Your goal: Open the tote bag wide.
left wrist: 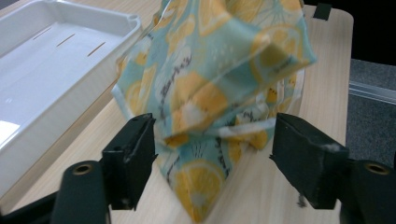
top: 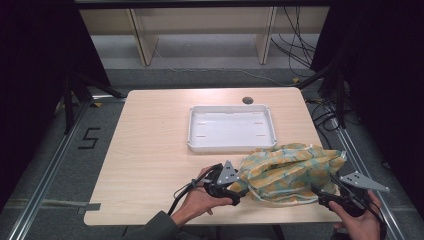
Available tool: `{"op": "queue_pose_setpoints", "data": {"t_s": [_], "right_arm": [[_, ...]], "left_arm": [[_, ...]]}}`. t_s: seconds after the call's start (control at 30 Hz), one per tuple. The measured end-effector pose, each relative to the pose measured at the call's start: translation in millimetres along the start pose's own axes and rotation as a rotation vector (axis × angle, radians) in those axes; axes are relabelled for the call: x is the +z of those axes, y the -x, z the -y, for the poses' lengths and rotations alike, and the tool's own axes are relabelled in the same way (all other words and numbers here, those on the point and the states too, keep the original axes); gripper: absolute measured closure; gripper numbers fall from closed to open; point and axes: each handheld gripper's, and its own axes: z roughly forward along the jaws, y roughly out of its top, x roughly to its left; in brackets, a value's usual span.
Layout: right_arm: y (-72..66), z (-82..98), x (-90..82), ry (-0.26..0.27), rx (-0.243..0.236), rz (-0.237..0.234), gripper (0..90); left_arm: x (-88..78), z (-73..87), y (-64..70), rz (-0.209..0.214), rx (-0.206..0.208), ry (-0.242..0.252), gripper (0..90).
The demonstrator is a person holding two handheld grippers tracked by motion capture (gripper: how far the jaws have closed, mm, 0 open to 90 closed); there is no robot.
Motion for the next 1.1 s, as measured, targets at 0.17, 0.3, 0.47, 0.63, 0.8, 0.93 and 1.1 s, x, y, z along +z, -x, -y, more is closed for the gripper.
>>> {"op": "queue_pose_setpoints", "data": {"t_s": [0.17, 0.3, 0.47, 0.63, 0.8, 0.93, 1.1], "right_arm": [[3.2, 0.3, 1.5, 0.004, -0.029, 0.002, 24.8], [0.3, 0.5, 0.8, -0.007, 0.005, 0.0, 24.8], [0.0, 0.7, 0.5, -0.006, 0.017, -0.005, 24.8], [0.4, 0.5, 0.1, -0.002, 0.019, -0.001, 24.8], [0.9, -0.2, -1.2, 0.008, 0.025, -0.001, 25.0], [2.7, -0.2, -1.3, 0.031, 0.003, 0.002, 25.0], [3.1, -0.6, -1.2, 0.032, -0.004, -0.004, 25.0]], "left_arm": [[11.5, -2.9, -1.4, -0.009, 0.043, -0.01, 39.9], [21.4, -4.6, -3.8, 0.003, 0.082, 0.022, 64.0], [17.3, -5.5, -7.9, 0.005, 0.118, 0.025, 85.2], [5.0, -2.9, -12.8, 0.008, 0.141, 0.014, 87.7], [-5.9, 2.0, -16.7, 0.01, 0.13, 0.014, 87.9], [-21.3, 13.2, -25.4, 0.01, 0.118, -0.012, 87.9], [-46.9, 32.6, -39.4, -0.001, 0.081, -0.025, 87.8]]}}
